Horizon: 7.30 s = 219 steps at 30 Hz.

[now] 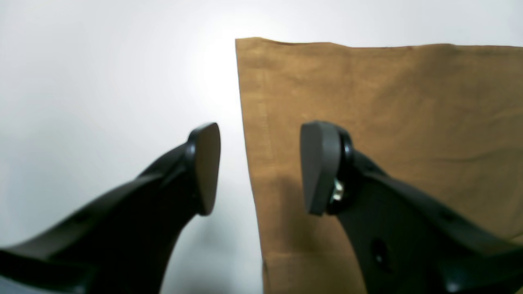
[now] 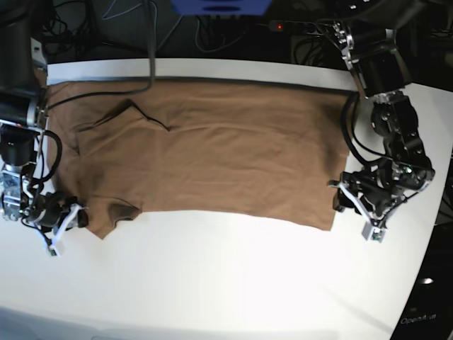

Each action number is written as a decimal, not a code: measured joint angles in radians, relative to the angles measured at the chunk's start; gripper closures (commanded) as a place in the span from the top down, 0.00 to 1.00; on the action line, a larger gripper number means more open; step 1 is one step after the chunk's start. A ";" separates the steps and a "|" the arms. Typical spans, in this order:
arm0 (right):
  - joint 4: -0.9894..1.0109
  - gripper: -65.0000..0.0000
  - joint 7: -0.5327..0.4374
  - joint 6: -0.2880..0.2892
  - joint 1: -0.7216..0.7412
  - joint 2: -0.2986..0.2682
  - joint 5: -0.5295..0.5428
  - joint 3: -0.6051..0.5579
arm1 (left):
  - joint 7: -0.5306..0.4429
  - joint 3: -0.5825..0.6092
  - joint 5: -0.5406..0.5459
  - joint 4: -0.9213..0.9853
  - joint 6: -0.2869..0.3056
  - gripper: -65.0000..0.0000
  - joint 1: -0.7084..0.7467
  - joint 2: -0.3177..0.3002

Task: Fold the T-shirt properly
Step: 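Release the shirt and move both grippers to the hem corners, then pinch the shirt's hem corners with both grippers, then lift the hem edge with both grippers, raising it off the table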

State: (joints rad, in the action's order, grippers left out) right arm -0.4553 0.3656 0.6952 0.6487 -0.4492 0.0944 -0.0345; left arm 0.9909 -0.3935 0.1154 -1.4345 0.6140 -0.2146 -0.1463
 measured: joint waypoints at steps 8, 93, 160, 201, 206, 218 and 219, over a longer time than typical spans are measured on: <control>0.029 0.41 -0.041 0.000 0.005 0.001 -0.006 0.000 | 0.000 0.000 0.000 0.000 0.000 0.48 0.010 0.001; -0.604 0.01 0.072 0.007 -0.372 0.003 -0.058 0.049 | -0.053 -0.005 0.000 0.527 -0.077 0.72 -0.325 0.012; -0.605 0.01 0.098 0.007 -0.378 0.003 -0.058 0.049 | -0.262 -0.002 -0.111 0.752 -0.147 0.81 -0.365 0.000; -0.605 0.01 0.098 0.007 -0.375 0.003 -0.058 0.047 | -0.243 -0.003 -0.102 0.753 -0.147 0.05 -0.356 0.020; -0.605 0.01 0.098 0.007 -0.375 0.003 -0.059 0.046 | -0.209 -0.005 -0.113 0.691 -0.148 0.05 -0.337 0.031; -0.605 0.01 0.098 0.007 -0.377 0.003 -0.058 0.045 | -0.075 -0.007 -0.014 0.390 -0.147 0.05 -0.298 0.052; -0.605 0.01 0.098 0.007 -0.377 0.003 -0.058 0.045 | -0.065 -0.007 -0.014 0.388 -0.148 0.05 -0.297 0.052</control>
State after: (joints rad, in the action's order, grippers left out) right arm -1.0607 0.4637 0.7025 0.2714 -0.4458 0.0360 0.0109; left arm 0.9257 -0.4004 0.1013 -1.0466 0.4664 -0.5117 -0.0940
